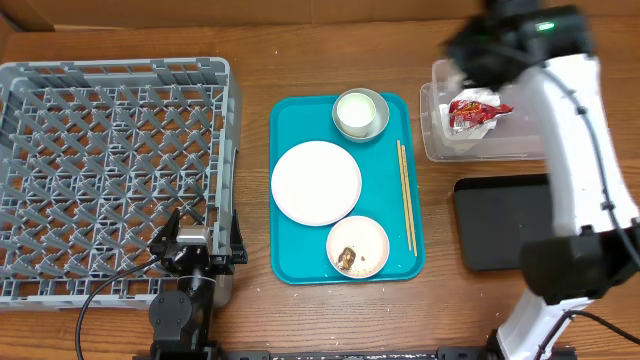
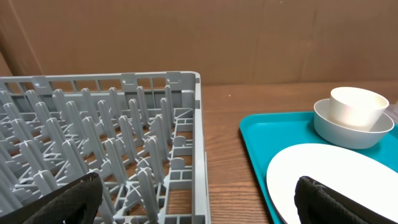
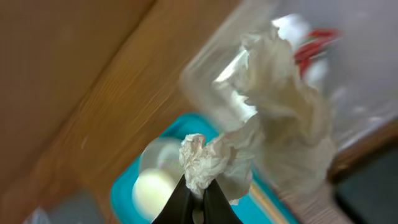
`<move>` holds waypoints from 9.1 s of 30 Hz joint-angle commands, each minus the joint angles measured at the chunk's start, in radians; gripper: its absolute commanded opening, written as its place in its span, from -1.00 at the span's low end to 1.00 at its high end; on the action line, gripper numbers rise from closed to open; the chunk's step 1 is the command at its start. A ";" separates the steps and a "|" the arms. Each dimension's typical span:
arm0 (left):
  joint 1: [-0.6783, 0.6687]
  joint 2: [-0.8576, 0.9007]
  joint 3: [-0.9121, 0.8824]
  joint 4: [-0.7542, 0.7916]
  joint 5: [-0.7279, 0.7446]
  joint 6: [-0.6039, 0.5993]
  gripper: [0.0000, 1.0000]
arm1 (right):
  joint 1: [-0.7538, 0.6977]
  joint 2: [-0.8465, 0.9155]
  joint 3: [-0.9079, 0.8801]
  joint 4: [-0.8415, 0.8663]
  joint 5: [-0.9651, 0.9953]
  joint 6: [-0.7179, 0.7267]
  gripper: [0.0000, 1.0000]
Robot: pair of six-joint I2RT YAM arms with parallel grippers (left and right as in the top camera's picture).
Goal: Sort waste into correct bins and load items into the dishwasher
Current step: 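Drop the tissue into the clear bin and raise right arm aside, then reach left gripper to the white cup and grasp its rim, then lift the white cup with left gripper and carry it over the rack, then lower the cup into the rack and open left gripper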
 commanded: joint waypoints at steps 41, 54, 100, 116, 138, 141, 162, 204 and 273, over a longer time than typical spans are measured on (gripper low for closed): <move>-0.006 -0.006 -0.004 0.002 -0.006 -0.009 1.00 | 0.228 -0.068 -0.082 0.183 -0.216 -0.559 1.00; -0.006 -0.006 -0.004 0.003 -0.016 0.019 1.00 | -0.244 -0.069 -0.076 0.079 -0.247 -0.210 1.00; -0.034 1.558 1.730 -0.709 0.927 0.060 1.00 | -0.369 -0.069 -0.076 0.061 -0.295 -0.208 1.00; -0.402 2.003 2.258 -1.112 0.306 0.158 1.00 | -0.369 -0.069 -0.076 0.061 -0.295 -0.208 1.00; -0.520 2.311 2.258 -1.033 0.116 0.021 -0.27 | -0.369 -0.069 -0.076 0.061 -0.295 -0.208 1.00; -0.521 2.313 2.258 -1.028 0.103 0.037 -0.27 | -0.369 -0.069 -0.076 0.060 -0.295 -0.208 1.00; -0.531 2.341 2.153 -0.937 0.154 0.063 -0.24 | -0.369 -0.069 -0.076 0.061 -0.295 -0.208 1.00; -0.381 2.276 2.653 -1.202 0.138 -0.267 -0.92 | -0.369 -0.069 -0.076 0.061 -0.295 -0.208 1.00; 0.774 2.627 2.610 -1.522 1.085 0.019 -0.92 | -0.369 -0.069 -0.076 0.061 -0.295 -0.208 1.00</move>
